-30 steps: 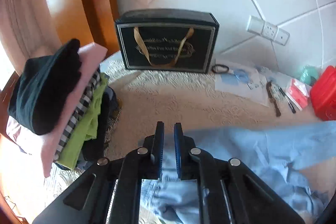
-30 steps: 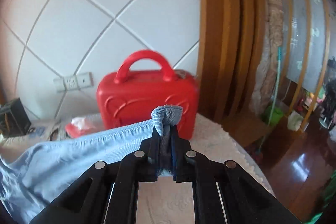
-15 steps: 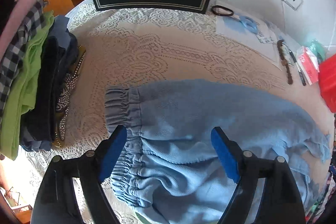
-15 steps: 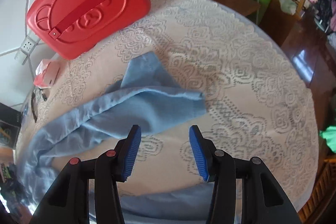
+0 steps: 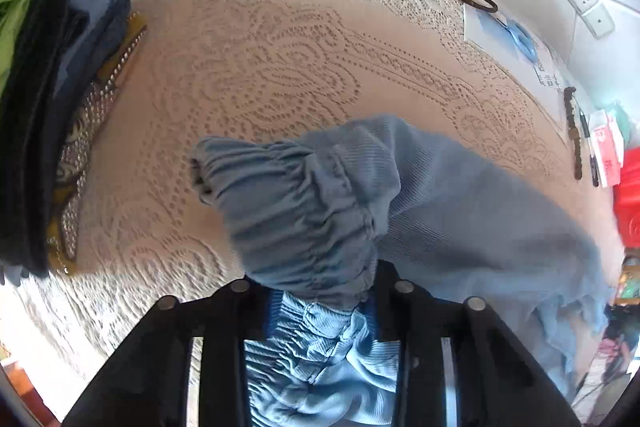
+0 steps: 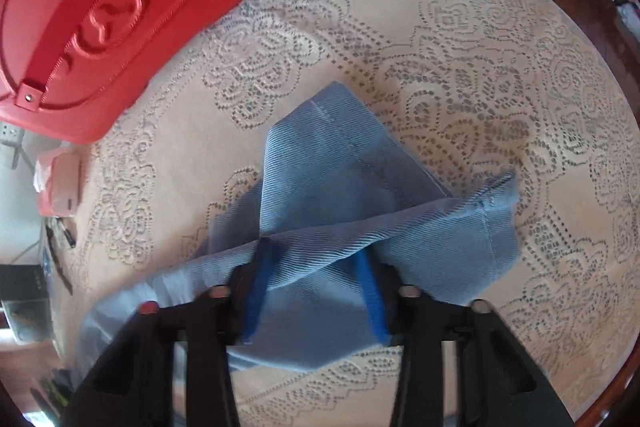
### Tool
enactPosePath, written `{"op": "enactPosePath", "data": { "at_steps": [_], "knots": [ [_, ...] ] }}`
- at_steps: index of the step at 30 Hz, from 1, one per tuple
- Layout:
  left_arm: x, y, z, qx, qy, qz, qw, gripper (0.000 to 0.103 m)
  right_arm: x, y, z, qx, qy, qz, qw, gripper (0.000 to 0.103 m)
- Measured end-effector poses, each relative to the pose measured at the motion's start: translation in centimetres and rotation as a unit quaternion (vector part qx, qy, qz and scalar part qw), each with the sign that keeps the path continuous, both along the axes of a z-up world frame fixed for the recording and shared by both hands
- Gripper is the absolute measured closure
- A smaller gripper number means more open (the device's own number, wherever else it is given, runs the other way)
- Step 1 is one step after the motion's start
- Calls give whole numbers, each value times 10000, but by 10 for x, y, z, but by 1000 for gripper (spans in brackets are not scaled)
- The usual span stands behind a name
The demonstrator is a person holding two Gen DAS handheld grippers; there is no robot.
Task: Fold clothes
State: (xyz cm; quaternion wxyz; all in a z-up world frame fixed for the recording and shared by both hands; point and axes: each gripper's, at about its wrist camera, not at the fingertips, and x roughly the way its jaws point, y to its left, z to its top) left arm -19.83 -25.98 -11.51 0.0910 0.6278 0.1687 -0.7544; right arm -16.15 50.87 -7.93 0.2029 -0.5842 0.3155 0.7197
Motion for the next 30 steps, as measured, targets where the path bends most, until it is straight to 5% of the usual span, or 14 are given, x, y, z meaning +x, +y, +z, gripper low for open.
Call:
{"op": "enactPosePath", "data": {
  "at_steps": [2, 4, 7, 9, 11, 15, 17, 21, 25, 26, 29, 30],
  "knots": [
    [-1, -1, 30, -206, 384, 36, 9990, 80, -15, -10, 20, 224, 338, 244, 9989, 101],
    [9, -10, 70, 27, 932, 234, 9954, 80, -19, -18, 71, 396, 1198, 422, 9911, 101],
    [37, -14, 119, 67, 1520, 271, 9880, 80, 18, -15, 167, 648, 2704, 422, 9596, 101],
    [56, -9, 131, 142, 1632, 165, 9864, 80, 56, -6, 209, 750, 3293, 303, 9408, 101],
    [73, 2, 123, 122, 1461, -18, 9892, 80, 92, 7, 220, 719, 3429, 154, 9365, 101],
    [96, 29, 75, -204, 661, -480, 9964, 76, 143, 21, 162, 424, 2343, 63, 9712, 101],
    [105, 39, 51, -306, 234, -665, 9970, 63, 165, 28, 114, 196, 1612, -90, 9867, 99],
    [116, 51, 43, -599, -44, -890, 9942, 52, 205, 35, 41, 284, 287, -307, 9987, 83],
    [114, 50, 90, -740, 572, -908, 9915, 42, 221, 33, 33, 449, 124, -150, 9988, 75],
    [110, 48, 100, -778, 713, -872, 9906, 37, 221, 33, 36, 461, 194, -106, 9987, 67],
    [93, 39, 108, -846, 880, -712, 9900, 21, 214, 30, 49, 548, 428, 14, 9976, 21],
    [88, 36, 109, -864, 920, -657, 9898, 21, 211, 29, 53, 585, 516, 40, 9969, 20]
  ]
}}
